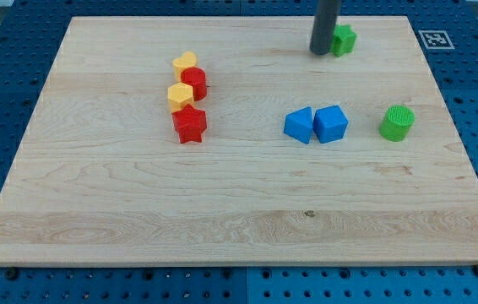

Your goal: Slide the green circle to the left side of green star

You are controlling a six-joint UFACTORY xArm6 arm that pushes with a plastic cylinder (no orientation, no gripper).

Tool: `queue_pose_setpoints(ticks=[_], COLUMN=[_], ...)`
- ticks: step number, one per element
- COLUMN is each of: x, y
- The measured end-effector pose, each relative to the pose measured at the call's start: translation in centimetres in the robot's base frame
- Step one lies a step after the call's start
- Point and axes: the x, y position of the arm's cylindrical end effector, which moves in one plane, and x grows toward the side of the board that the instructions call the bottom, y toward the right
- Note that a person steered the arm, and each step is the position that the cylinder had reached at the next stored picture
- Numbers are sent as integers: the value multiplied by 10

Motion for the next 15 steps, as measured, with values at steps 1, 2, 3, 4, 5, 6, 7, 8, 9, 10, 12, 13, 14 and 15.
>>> queue_pose_setpoints(ticks=[1, 2, 3, 4, 5, 6, 7, 8, 9, 10, 12, 13, 14, 15], x=[-5, -17, -16, 25, 75, 127, 174, 216, 228, 226, 176, 160, 140, 112], y=[51, 85, 74, 43, 25, 25, 25, 38, 81, 85, 62, 62, 60, 60])
